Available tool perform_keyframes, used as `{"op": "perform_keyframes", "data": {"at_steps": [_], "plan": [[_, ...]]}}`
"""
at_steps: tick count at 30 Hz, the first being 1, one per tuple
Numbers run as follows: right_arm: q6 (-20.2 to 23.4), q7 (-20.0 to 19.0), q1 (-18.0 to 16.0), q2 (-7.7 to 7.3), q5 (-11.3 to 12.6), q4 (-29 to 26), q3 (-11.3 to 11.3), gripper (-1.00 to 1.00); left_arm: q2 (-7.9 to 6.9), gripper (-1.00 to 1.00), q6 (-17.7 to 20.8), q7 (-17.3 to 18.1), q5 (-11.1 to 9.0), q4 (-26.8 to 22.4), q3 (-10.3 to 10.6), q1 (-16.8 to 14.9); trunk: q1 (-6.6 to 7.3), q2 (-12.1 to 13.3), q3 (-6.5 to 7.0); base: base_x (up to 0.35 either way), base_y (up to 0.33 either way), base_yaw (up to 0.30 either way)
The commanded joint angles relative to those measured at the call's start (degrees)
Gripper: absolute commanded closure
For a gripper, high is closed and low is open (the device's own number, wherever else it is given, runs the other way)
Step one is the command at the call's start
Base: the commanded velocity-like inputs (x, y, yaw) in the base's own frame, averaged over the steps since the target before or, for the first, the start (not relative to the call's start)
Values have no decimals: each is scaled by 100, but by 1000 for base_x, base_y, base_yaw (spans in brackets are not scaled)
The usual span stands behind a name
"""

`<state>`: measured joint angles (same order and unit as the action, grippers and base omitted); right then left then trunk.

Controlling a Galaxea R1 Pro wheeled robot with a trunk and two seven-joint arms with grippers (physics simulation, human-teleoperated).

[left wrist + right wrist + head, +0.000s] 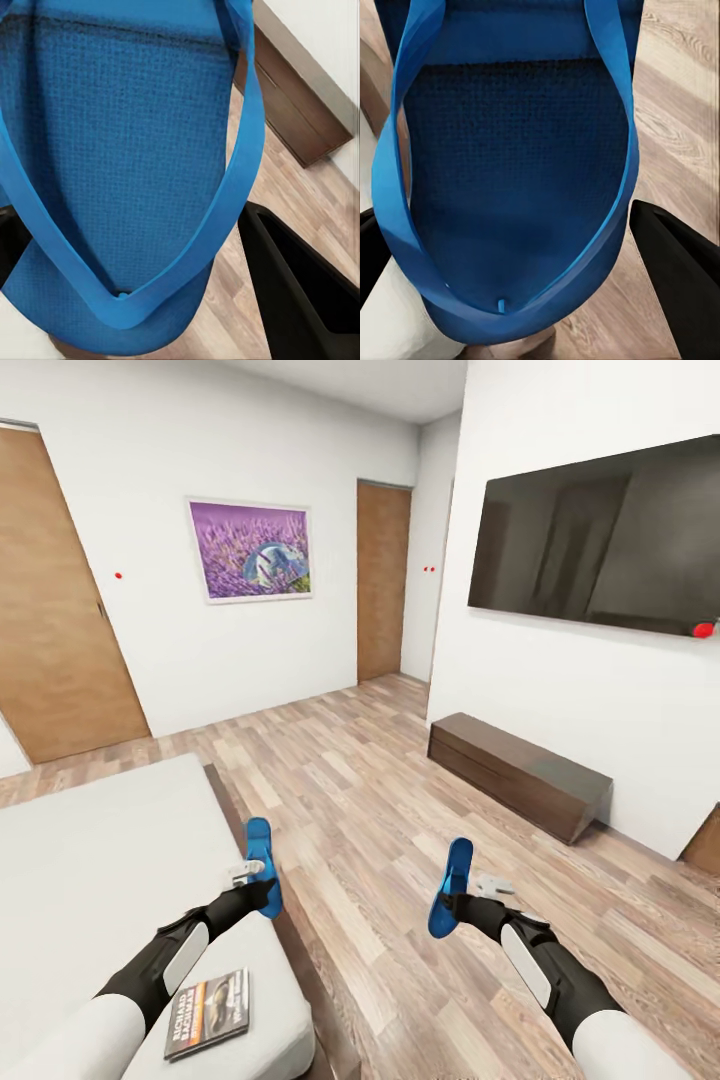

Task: In the bedroom, move the book from the bed onto either nightstand, and place the two sandals side by side next to the bed.

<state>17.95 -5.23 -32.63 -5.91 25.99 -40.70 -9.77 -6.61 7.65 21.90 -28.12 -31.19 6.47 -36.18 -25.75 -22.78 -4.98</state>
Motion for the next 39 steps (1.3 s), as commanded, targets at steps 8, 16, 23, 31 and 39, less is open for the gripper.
{"op": "perform_keyframes", "data": {"at_steps": [8, 16, 23, 31, 39], "plan": [[20, 8, -7, -5, 29, -8, -20, 100, -7, 100, 40, 7, -62, -10, 21, -3, -4, -13, -13, 0, 0, -300], [17, 12, -7, 0, 29, -3, -17, 100, -7, 100, 40, 7, -62, -11, 21, -3, -4, -13, -13, 0, 0, -300], [8, 13, -7, 2, 29, 0, -21, 100, -7, 100, 43, 7, -62, -10, 21, -3, -4, -13, -13, 0, 0, -300], [7, 13, -7, 2, 29, 1, -21, 100, -7, 100, 40, 7, -62, -10, 21, -4, -4, -13, -13, 0, 0, -300], [7, 13, -7, 2, 29, 7, -23, 100, -7, 100, 39, 7, -62, -10, 21, -3, -4, -13, -13, 0, 0, -300]]}}
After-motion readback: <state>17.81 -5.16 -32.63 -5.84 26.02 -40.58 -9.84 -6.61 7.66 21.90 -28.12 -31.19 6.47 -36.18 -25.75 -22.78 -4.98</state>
